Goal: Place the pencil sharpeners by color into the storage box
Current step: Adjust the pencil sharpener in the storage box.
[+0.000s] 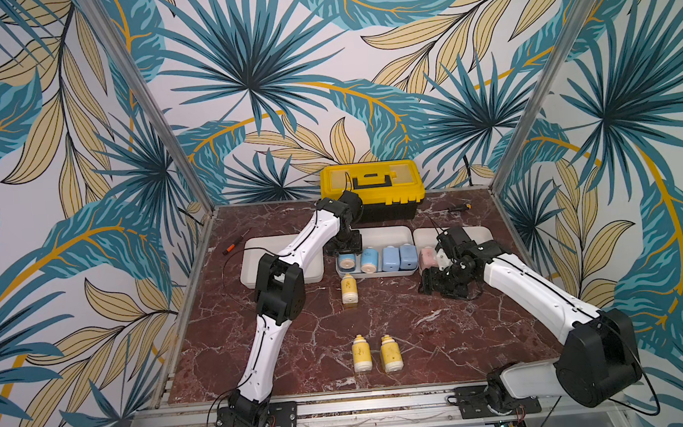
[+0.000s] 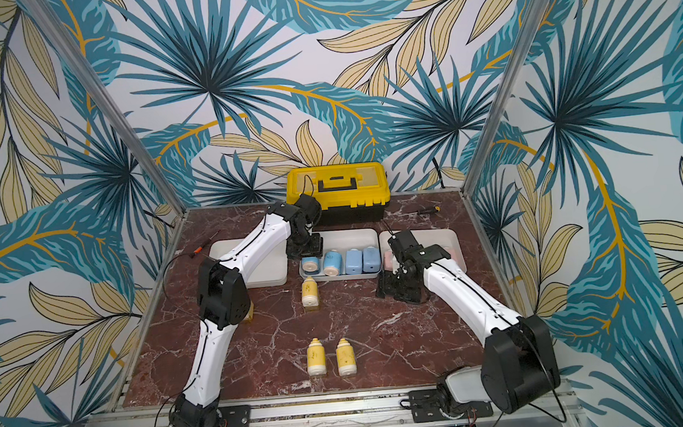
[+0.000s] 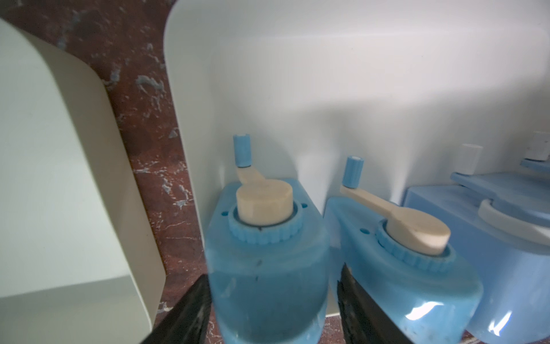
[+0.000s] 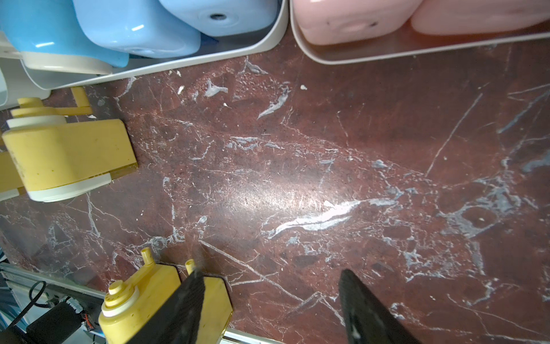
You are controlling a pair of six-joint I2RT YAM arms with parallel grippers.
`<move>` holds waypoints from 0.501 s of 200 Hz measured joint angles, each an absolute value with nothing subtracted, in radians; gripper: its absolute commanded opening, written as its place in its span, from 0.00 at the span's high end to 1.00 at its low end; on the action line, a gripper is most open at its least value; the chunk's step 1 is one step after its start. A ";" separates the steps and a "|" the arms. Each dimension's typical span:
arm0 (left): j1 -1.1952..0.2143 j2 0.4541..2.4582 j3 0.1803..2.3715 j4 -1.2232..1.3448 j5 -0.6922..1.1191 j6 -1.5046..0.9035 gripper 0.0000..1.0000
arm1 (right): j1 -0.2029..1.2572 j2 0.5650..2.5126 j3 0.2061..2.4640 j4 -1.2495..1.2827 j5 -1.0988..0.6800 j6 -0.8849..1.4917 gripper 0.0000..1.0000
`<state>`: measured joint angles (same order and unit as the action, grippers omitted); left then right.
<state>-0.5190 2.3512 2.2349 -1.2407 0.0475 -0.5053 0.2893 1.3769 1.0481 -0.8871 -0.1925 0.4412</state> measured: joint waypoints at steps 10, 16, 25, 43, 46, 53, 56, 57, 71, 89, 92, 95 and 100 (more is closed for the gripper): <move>-0.519 2.353 2.238 -1.242 0.047 -0.506 0.35 | 0.289 1.377 1.048 -0.887 -0.192 0.441 0.27; -0.519 2.355 2.241 -1.243 0.047 -0.505 0.36 | 0.289 1.377 1.048 -0.887 -0.192 0.441 0.27; -0.519 2.358 2.244 -1.244 0.047 -0.506 0.38 | 0.289 1.378 1.048 -0.887 -0.192 0.441 0.27; -0.518 2.362 2.245 -1.245 0.047 -0.505 0.40 | 0.289 1.382 1.048 -0.887 -0.192 0.441 0.27; -0.518 2.362 2.245 -1.245 0.047 -0.506 0.40 | 0.289 1.382 1.048 -0.887 -0.192 0.441 0.27; -0.518 2.362 2.245 -1.245 0.047 -0.506 0.40 | 0.289 1.383 1.048 -0.887 -0.192 0.441 0.27; -0.518 2.362 2.245 -1.245 0.046 -0.506 0.40 | 0.289 1.383 1.048 -0.887 -0.192 0.441 0.27; -0.518 2.362 2.245 -1.245 0.046 -0.506 0.40 | 0.289 1.383 1.048 -0.887 -0.192 0.441 0.27; -0.518 2.362 2.245 -1.245 0.046 -0.507 0.42 | 0.289 1.385 1.048 -0.887 -0.192 0.441 0.27; -0.518 2.362 2.245 -1.245 0.046 -0.509 0.45 | 0.289 1.388 1.048 -0.887 -0.192 0.441 0.27; -0.518 2.362 2.245 -1.245 0.046 -0.509 0.45 | 0.289 1.388 1.048 -0.887 -0.192 0.441 0.27; -0.518 2.362 2.245 -1.245 0.046 -0.509 0.46 | 0.289 1.388 1.048 -0.887 -0.192 0.441 0.27; -0.518 2.362 2.245 -1.245 0.046 -0.510 0.46 | 0.289 1.388 1.048 -0.887 -0.192 0.441 0.27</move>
